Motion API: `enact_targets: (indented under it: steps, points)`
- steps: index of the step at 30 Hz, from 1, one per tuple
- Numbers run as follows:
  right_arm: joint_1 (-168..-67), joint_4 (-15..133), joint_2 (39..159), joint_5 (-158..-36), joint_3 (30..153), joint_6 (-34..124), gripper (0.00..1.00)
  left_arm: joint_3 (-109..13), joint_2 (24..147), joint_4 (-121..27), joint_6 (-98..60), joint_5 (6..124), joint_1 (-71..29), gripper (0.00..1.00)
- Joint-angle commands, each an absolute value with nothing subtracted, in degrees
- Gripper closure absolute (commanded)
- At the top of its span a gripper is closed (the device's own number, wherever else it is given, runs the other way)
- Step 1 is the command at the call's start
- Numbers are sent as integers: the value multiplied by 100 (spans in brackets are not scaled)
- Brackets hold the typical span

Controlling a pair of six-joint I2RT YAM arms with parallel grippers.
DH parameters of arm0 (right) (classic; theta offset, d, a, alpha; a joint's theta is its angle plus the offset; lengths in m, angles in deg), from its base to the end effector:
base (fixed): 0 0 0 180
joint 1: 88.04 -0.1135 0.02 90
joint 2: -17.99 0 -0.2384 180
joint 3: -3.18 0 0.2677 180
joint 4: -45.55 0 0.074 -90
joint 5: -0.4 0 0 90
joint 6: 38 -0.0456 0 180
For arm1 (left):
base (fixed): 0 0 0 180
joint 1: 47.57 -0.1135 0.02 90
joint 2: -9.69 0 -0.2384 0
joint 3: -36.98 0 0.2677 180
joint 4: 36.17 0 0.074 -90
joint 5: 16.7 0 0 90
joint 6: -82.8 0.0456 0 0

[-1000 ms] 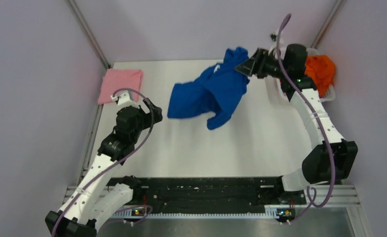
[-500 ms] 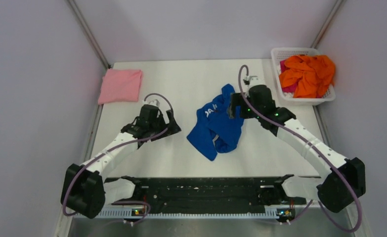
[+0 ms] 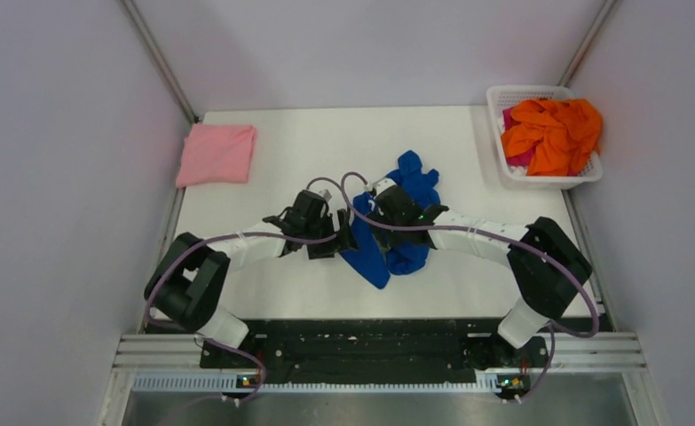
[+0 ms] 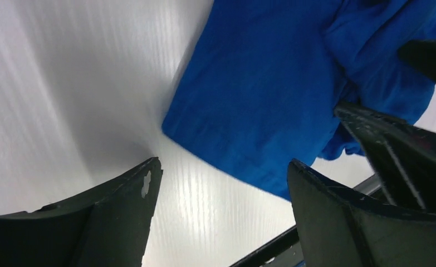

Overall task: Fold and stack the t-shirts
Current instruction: Flatten out the tshirt

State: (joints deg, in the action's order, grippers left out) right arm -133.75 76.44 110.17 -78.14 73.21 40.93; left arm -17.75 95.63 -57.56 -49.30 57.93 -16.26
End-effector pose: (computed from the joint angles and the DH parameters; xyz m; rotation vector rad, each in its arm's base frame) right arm 0.2498 0.2430 0.1560 -0.6582 2.3897 0.1750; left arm 0.2532 -0.1682 0.1189 -0.1288 2.6536 -0.8240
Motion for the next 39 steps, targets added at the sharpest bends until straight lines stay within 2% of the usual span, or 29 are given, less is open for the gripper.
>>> enact_targets:
  steps: [1, 4, 6, 10, 12, 15, 16, 21, 28, 35, 39]
  points:
    - [-13396, 7278, 11297, -7425, 7526, 4186, 34, -2138, 10059, -5474, -5004, 6255, -1426, 14]
    - [-13394, 7261, 11399, -6883, 7514, 3925, 49, -2316, 10336, -5549, -5042, 6569, -1306, 23]
    - [-13391, 7166, 11269, -6733, 7440, 3764, 67, -2500, 10505, -5684, -5040, 6672, -1246, 32]
    - [-13375, 6945, 10702, -6411, 7198, 3378, 100, -2760, 10785, -5741, -5032, 6986, -1017, 44]
    - [-13308, 6841, 10424, -6433, 7033, 3145, 100, -2895, 10970, -5760, -5037, 7032, -949, 56]
    - [-13119, 6695, 9999, -6775, 6793, 2989, 100, -3028, 11160, -5760, -5077, 7065, -912, 93]
    - [-13041, 6694, 9881, -6929, 6738, 2955, 100, -3062, 11185, -5777, -5107, 7109, -915, 100]
    - [-12625, 6794, 9218, -7155, 6372, 2706, 100, -3103, 10895, -6069, -5114, 7843, -915, 100]
    - [-11871, 7037, 7913, -7003, 6145, 2671, 100, -3044, 9263, -6609, -4819, 9446, -921, 100]
    - [-11838, 7416, 6841, -6700, 6692, 3066, 100, -3194, 7372, -6524, -4141, 10940, -946, 100]
    - [-11839, 7318, 6476, -6816, 7310, 3430, 100, -3477, 6578, -5913, -3305, 11169, -950, 100]
